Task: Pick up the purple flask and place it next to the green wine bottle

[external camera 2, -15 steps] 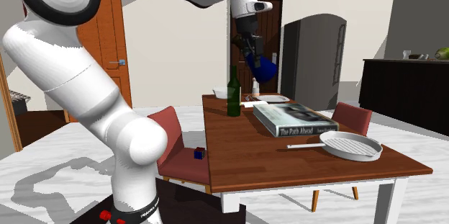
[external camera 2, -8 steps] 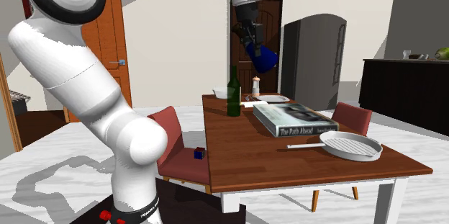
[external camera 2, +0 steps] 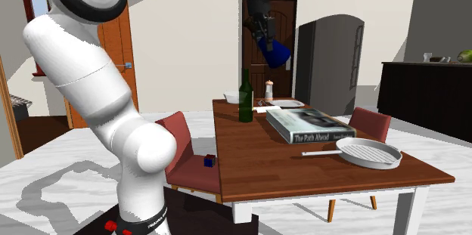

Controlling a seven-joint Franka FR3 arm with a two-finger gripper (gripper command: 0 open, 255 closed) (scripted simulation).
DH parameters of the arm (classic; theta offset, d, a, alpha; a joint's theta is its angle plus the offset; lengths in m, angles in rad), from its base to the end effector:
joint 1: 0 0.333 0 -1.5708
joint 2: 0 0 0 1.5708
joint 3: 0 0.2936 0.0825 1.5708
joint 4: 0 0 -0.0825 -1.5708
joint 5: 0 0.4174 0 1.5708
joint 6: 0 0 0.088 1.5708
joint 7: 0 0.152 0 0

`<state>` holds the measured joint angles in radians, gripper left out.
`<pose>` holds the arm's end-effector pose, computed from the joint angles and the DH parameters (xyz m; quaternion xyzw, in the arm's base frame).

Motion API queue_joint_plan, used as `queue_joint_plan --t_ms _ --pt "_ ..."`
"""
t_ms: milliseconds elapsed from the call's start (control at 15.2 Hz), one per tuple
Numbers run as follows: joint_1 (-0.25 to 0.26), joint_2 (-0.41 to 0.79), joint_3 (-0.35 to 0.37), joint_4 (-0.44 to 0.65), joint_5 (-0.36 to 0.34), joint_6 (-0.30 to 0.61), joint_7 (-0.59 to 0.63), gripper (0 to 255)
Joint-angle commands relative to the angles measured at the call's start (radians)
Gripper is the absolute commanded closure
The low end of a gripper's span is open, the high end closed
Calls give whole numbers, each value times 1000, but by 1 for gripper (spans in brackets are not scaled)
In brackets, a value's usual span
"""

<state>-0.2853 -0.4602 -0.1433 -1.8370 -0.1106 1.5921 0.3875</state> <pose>0.4032 -0.2180 0.6617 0.9123 -0.3951 0.1047 0.0249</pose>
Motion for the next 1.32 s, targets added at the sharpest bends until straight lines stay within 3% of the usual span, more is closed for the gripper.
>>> queue_joint_plan --t_ms 0,462,858,1188,1254 --pt "10 51 19 40 9 9 28 255" --pt "48 258 87 237 26 10 131 255" --pt "84 472 136 483 21 -29 211 255" --pt "124 704 164 797 2 -117 268 255" --pt "141 811 171 958 -7 -173 282 255"
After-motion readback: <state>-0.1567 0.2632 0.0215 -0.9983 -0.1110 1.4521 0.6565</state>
